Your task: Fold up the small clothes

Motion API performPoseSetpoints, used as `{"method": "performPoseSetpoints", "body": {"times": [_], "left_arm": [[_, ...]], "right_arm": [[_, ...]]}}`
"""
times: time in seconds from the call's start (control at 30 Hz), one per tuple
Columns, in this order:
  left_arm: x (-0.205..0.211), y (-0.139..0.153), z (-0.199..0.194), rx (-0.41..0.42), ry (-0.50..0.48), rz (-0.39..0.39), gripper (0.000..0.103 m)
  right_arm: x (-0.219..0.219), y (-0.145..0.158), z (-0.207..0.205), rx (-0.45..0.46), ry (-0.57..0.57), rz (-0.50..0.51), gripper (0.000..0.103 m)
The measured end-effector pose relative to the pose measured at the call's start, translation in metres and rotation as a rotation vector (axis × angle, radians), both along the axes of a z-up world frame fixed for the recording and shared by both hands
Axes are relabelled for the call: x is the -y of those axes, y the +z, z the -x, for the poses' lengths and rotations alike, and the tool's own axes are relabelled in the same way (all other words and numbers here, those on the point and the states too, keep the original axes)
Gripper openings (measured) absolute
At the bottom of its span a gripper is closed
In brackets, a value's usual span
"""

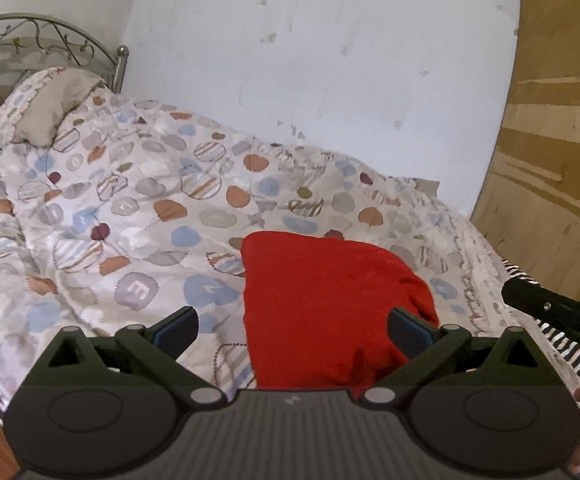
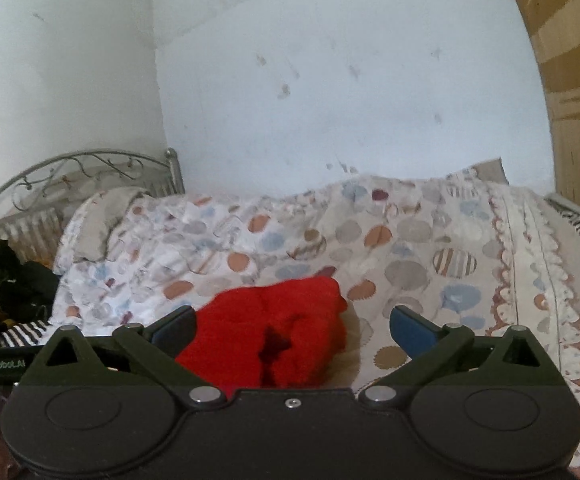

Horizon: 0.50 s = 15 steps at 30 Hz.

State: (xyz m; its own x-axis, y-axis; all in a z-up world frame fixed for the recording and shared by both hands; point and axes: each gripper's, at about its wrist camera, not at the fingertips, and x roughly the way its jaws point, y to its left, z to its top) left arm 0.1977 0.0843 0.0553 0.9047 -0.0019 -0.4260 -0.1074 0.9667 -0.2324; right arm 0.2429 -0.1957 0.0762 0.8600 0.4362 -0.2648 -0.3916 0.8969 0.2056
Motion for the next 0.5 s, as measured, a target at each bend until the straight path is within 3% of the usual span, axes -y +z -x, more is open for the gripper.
{"method": "performPoseSetpoints", "body": {"times": [0.2, 0.5], "left_arm": [[0.0, 0.007, 0.048, 0.016, -0.007, -0.045, 0.102], [0.003, 0.003, 0.117, 0.04, 0.008, -0.118, 0.103]], "right_arm": [[0.006, 0.005, 0.053, 0.043, -0.012, -0.007, 0.103], [0.01, -0.005, 0.121, 0.033, -0.031, 0.001, 0.103]]}}
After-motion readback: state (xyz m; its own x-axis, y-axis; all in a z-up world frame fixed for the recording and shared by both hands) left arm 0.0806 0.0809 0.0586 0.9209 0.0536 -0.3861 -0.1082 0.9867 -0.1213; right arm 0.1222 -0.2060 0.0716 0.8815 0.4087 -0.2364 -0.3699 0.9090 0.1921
